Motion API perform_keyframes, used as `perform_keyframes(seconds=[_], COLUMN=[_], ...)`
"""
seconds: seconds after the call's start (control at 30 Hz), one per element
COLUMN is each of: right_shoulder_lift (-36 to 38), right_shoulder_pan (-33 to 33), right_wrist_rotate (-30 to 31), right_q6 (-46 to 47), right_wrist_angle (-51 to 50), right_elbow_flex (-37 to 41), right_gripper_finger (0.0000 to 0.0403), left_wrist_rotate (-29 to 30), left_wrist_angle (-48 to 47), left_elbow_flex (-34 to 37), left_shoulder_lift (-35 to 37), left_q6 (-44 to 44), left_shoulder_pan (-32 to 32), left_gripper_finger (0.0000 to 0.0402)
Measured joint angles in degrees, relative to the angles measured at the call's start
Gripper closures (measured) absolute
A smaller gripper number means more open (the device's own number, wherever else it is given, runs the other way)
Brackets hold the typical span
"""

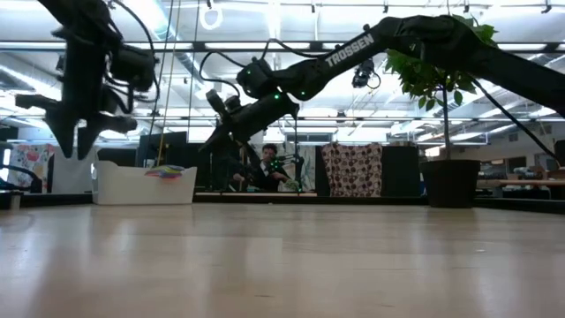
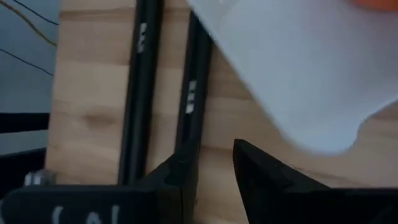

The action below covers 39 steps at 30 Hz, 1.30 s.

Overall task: Nest measuring cups in basket
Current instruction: Put the nested measuring cups into the white bin

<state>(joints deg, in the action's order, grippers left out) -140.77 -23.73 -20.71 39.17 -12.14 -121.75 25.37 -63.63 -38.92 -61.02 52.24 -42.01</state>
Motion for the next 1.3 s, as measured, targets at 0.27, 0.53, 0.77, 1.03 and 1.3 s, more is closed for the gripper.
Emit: perform_keyframes(seconds=[0.27,0.53,0.77,1.03,1.3], right_shoulder_lift=[0.03,0.04,0.11,-0.63,-8.09], right_shoulder_pan=[-0.13,0.37,-0.33,-2.82,-1.88], right_wrist_rotate=[-1.63,-2.04,4.51,0.6,-15.26], right_q6=[1.53,1.77,0.02,-1.07,11.81], right_wrist_angle=[0.59,0.57,-1.78,1.32,15.66], right_elbow_flex=[0.0,0.0,0.0,0.0,-0.06], right_gripper_finger=[0.0392,0.0392,0.0392,0.0392,0.0392], left_wrist_rotate=[2.49,3.12,-3.02,-5.05,-11.07], left_wrist_angle=[10.28,14.09,22.62,22.64,24.61], left_elbow_flex=[-0.12,0.07,0.02,0.02,0.05], left_shoulder_lift=[-10.95,-15.35,-15.56,-15.54,-15.86], left_q6=[-9.69,-14.88,-19.92,-20.18,-20.65], left_shoulder_pan=[-4.89,-9.84,-10.29,-10.18,-7.15], left_gripper_finger=[0.0294,0.0294,0.0294,0.0294,0.0294])
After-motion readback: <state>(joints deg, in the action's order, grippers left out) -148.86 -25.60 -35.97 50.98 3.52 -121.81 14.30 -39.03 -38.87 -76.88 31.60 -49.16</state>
